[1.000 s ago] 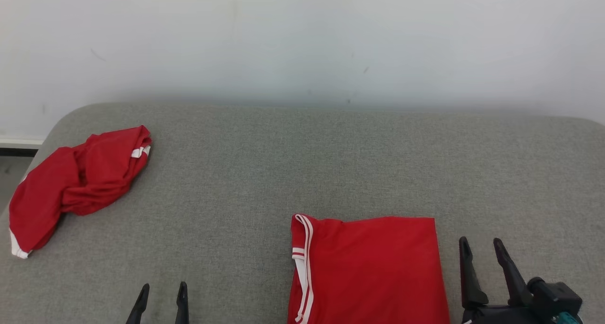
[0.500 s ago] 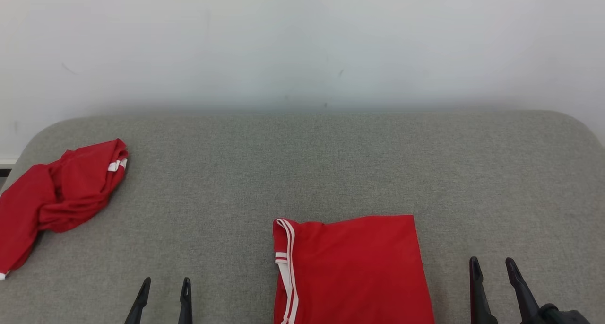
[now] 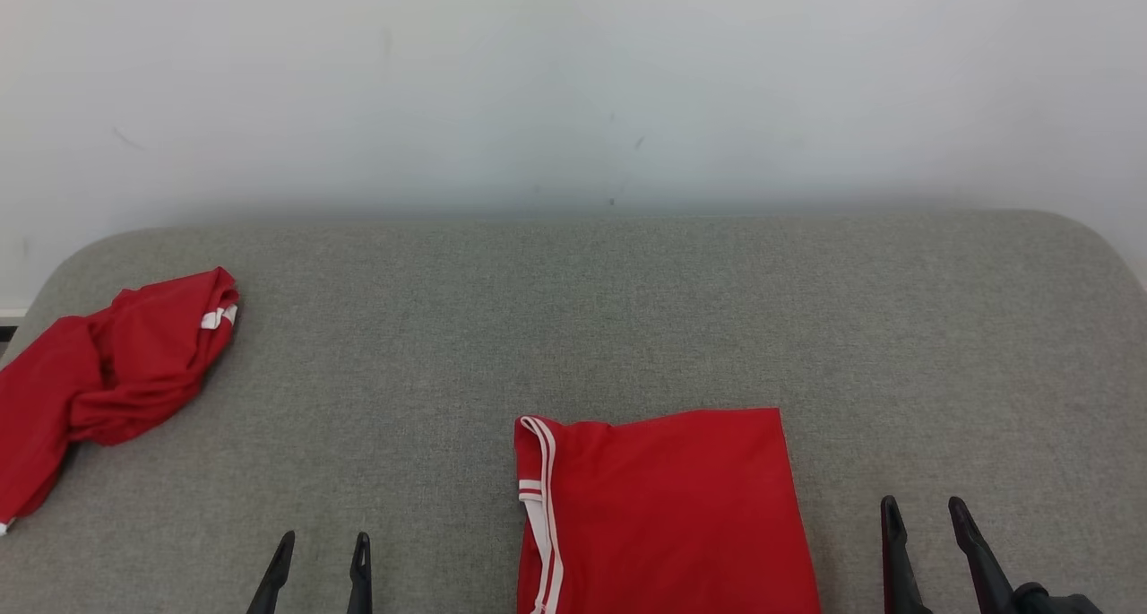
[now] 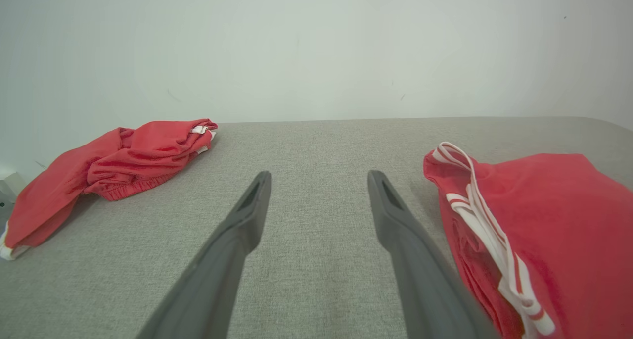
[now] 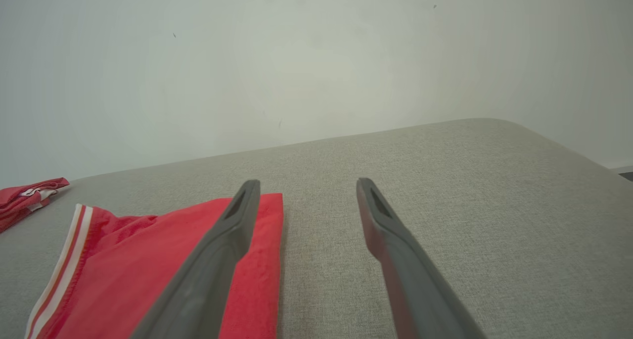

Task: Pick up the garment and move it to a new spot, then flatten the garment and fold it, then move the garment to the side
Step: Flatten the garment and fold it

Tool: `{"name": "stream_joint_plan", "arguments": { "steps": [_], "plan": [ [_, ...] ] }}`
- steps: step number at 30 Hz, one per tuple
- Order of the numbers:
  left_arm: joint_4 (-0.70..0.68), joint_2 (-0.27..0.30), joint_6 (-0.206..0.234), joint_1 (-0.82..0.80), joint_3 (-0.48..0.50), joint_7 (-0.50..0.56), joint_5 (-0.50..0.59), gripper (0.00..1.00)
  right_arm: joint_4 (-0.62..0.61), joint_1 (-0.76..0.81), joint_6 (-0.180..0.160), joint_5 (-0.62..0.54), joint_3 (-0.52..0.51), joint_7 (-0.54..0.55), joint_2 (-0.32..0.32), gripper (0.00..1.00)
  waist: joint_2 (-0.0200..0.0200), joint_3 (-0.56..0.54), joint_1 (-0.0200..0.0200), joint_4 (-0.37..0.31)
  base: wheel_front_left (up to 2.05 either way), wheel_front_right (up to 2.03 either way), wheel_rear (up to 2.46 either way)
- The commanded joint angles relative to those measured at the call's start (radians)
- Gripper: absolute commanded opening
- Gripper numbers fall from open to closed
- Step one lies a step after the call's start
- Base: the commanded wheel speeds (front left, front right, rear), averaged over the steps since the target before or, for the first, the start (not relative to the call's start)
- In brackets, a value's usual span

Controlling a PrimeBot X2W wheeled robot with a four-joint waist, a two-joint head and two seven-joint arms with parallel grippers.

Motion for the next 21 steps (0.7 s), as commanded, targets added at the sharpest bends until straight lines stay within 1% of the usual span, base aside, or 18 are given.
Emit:
{"name": "stream_joint_plan", "arguments": {
  "steps": [1,21],
  "plan": [
    [0.003,-0.001,0.004,0.006,0.002,-0.003,0.000,1.00,0.000,0.003,-0.003,-0.005,0.004,-0.004,0.002,1.00,0.0000,0.000,0.0000,0.001,0.00,0.00,0.00],
    [0.011,-0.001,0.005,0.010,0.014,-0.003,-0.007,1.00,0.013,0.005,-0.003,-0.010,0.011,-0.004,0.002,1.00,0.0000,0.000,0.0000,0.001,0.00,0.00,0.00]
  ]
}}
